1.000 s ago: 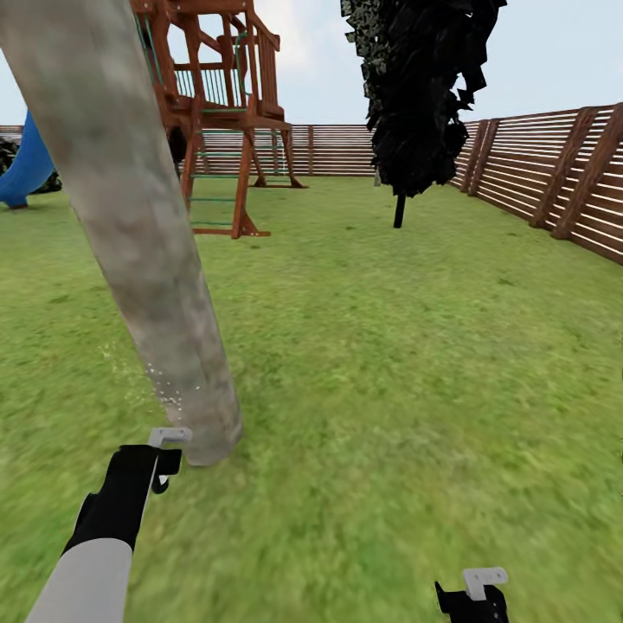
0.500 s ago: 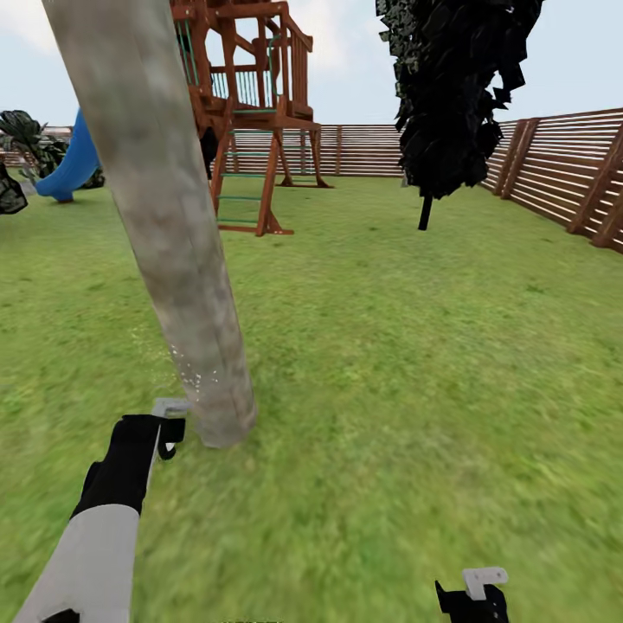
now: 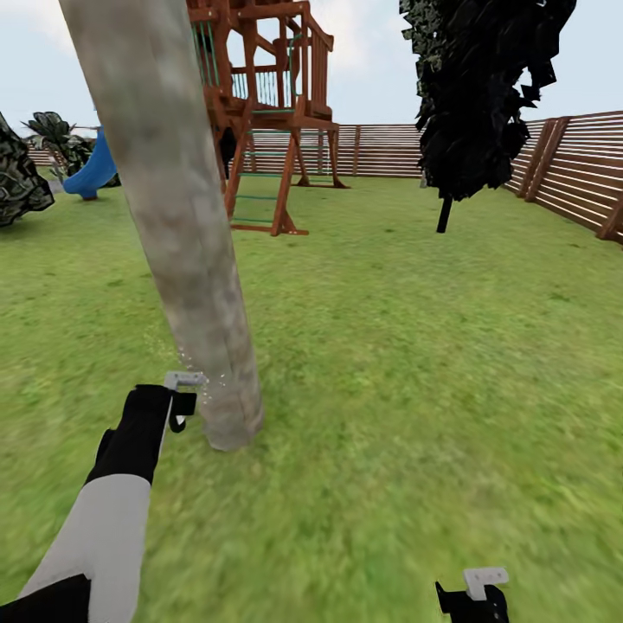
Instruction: In the garden, pick up the pesticide atomizer on the floor and spray pesticide onto both trees until each tree trunk is fully covered.
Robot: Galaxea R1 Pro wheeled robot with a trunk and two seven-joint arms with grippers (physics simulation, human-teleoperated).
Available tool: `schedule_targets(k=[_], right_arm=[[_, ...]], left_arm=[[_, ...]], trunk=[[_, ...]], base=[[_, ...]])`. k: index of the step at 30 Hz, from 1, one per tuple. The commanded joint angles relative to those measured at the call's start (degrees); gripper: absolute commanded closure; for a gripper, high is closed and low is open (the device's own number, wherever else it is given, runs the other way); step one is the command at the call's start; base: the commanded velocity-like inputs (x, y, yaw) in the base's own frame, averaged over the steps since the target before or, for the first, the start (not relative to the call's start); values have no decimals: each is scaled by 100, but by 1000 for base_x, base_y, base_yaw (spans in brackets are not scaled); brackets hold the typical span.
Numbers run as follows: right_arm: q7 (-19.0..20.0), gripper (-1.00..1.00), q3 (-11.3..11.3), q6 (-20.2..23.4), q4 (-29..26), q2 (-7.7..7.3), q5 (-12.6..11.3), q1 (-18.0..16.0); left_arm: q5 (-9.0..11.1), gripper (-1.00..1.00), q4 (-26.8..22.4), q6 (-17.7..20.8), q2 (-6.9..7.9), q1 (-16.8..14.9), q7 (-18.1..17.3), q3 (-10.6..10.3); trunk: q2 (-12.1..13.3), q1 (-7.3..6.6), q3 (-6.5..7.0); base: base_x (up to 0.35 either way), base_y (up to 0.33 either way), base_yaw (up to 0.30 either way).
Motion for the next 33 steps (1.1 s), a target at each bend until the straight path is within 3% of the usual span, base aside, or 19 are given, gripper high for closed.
schedule_targets(k=[1,17,27,33], right_arm=[[-1,-100,-49,-20,7,-1,55,-4],[-1,-100,-49,-12,9,7,55,-4],[-1,-100,-49,-12,9,8,55,-4],[12,-100,-49,-12,9,8,55,-4]], left_arm=[[-63,100,-11,19,-5,-10,-54,8],[-55,100,-381,311,-8,-38,-48,-35],[-57,100,-410,464,68,21,-48,-41],[-70,100,-325,458,21,38,-55,-41]], trunk=[[-2,2,-5],[-2,2,-5],[-2,2,-5],[-2,2,-5]], base=[[190,-206,0],[-57,-270,8],[106,-122,266],[54,-15,231]])
